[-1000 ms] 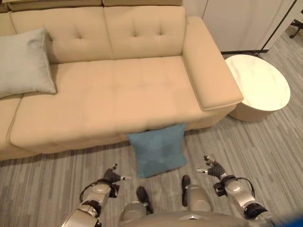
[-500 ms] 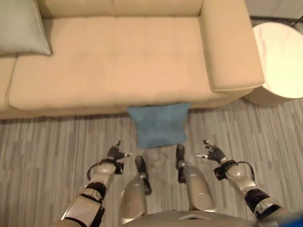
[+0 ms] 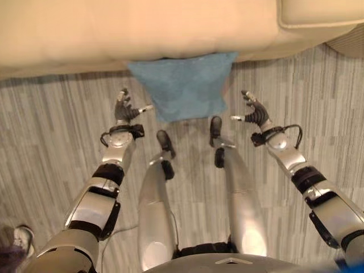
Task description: Pick up all the scattered cushions and arrange them neatly on the sofa.
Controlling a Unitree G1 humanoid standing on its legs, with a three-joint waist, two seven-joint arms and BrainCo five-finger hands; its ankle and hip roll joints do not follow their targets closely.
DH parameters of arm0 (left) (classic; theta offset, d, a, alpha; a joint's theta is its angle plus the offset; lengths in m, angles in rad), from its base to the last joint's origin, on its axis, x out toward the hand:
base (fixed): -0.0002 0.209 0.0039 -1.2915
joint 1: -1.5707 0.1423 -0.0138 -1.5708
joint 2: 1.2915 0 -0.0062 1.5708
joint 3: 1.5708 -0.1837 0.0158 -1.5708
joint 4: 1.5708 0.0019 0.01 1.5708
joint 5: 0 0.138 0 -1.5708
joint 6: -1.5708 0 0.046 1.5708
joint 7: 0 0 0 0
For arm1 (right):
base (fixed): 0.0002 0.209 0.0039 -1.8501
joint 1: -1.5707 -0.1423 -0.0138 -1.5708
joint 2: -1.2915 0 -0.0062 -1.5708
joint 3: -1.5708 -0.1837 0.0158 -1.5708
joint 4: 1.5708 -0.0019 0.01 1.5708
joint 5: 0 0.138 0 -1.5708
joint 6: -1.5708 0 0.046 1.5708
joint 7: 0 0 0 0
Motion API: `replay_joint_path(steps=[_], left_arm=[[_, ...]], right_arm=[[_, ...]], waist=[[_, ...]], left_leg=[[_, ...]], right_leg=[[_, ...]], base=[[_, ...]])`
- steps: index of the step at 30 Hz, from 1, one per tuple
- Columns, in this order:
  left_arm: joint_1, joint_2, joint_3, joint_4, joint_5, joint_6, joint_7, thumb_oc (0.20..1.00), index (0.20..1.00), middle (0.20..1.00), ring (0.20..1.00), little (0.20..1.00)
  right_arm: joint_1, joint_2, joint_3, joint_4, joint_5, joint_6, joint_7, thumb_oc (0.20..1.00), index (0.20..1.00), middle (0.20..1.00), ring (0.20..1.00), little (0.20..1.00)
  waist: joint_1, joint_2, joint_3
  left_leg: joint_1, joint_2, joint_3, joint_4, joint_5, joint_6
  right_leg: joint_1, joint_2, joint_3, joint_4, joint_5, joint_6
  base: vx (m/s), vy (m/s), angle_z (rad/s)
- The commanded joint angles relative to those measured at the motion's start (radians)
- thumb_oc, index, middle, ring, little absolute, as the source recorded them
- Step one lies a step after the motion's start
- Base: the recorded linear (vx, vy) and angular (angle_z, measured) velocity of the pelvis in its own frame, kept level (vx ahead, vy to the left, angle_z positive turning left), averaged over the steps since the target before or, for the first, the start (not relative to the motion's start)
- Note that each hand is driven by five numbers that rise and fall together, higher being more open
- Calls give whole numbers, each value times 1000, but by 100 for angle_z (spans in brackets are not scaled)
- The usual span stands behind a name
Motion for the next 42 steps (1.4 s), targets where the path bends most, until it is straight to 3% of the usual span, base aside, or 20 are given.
replay_joint_path(steps=[1,3,9,12,27,42], left_arm=[[76,26,30,-33,-18,-65,77,1000,1000,1000,1000,1000],[57,30,56,-45,-20,-78,137,1000,1000,1000,1000,1000],[27,46,48,23,-25,-59,152,1000,1000,1000,1000,1000],[-63,103,-22,92,-6,-14,118,1000,1000,1000,1000,1000],[-386,223,-194,147,-33,23,107,1000,1000,1000,1000,1000],[-566,224,-335,228,-43,42,89,1000,1000,1000,1000,1000]], right_arm=[[56,2,28,-19,-14,-51,-56,1000,1000,1000,1000,1000],[-33,-20,36,2,-27,-50,-90,1000,1000,1000,1000,1000],[-125,-22,52,75,-17,-41,-107,1000,1000,1000,1000,1000],[-221,-38,86,148,6,-24,-100,1000,1000,1000,1000,1000],[-488,-63,155,425,103,44,-109,1000,1000,1000,1000,1000],[-664,-20,197,542,210,51,-130,1000,1000,1000,1000,1000]], waist=[[3,24,-97],[14,29,-85],[23,39,-74],[18,45,-68],[12,59,-9],[7,53,-8]], left_leg=[[-58,37,-33,49,-14,-50],[-146,42,-52,98,-17,-47],[-239,29,-74,131,-15,-42],[-300,29,-81,145,-9,-42],[-497,20,-100,261,-25,-34],[-607,42,-130,330,-37,-31]], right_leg=[[-24,-39,57,8,-7,126],[-105,-39,57,61,-19,115],[-201,-36,59,119,-34,104],[-265,-29,69,141,-35,99],[-466,-19,85,251,-43,92],[-560,5,75,290,-49,88]], base=[[19,-107,13],[15,-89,17],[30,-51,11],[18,-35,8],[8,-15,0],[11,-18,0]])
